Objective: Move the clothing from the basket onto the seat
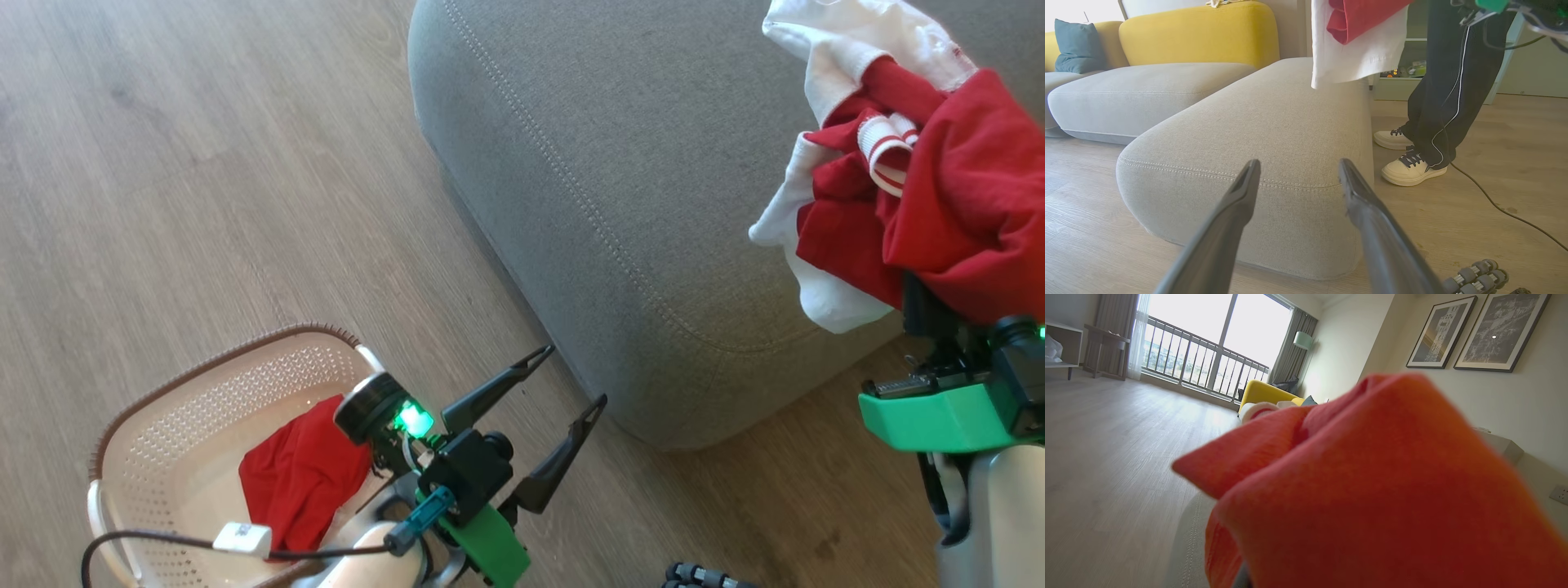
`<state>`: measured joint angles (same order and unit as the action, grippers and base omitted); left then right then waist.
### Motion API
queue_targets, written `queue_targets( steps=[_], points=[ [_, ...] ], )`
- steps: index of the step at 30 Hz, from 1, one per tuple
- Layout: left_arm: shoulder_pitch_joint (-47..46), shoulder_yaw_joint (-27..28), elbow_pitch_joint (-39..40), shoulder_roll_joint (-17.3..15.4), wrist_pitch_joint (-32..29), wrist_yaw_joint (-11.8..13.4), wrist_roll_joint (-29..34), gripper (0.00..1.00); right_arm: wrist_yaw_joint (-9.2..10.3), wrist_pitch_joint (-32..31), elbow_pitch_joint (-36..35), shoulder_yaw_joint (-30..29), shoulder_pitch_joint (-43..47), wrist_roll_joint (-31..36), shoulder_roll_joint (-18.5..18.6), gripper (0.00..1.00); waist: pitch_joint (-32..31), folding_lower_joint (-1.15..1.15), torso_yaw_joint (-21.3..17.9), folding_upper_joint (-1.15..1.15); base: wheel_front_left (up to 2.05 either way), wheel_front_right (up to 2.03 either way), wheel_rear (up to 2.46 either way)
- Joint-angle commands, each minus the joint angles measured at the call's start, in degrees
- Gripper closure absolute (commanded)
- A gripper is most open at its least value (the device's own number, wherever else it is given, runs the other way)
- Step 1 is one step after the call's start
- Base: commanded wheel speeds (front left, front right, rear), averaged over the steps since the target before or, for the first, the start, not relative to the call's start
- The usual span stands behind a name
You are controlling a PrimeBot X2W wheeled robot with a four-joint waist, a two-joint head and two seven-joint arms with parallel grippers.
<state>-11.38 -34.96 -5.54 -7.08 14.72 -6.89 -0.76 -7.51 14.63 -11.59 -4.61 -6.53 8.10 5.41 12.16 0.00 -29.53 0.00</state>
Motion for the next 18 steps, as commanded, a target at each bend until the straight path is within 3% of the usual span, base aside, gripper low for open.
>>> queue_targets(
  steps=[1, 12, 18],
  points=[
    [-2.39, 1.71, 2.17, -0.04, 0.28, -0.05, 0.1, 0.0, 0.02, 0.37, -2.24, 0.94, -0.87, 0.22, 0.06, 1.0, 0.07, 0.0, 0.04, 0.0, 0.0, 0.0, 0.0],
    [-2.63, 1.51, 2.55, -1.83, 0.28, -0.03, 0.76, 0.0, 0.02, 0.37, -0.16, -1.87, -4.39, -3.26, -0.47, 1.0, 3.58, 0.0, 0.77, 0.0, 0.0, 0.0, 0.0],
    [-4.74, 0.27, 2.76, -4.54, 0.28, -0.26, 1.09, 0.0, 0.02, 0.37, -0.29, -5.48, -9.18, -4.94, 0.06, 1.0, 10.62, 0.0, 1.92, 0.0, 0.0, 0.0, 0.0]
  ],
)
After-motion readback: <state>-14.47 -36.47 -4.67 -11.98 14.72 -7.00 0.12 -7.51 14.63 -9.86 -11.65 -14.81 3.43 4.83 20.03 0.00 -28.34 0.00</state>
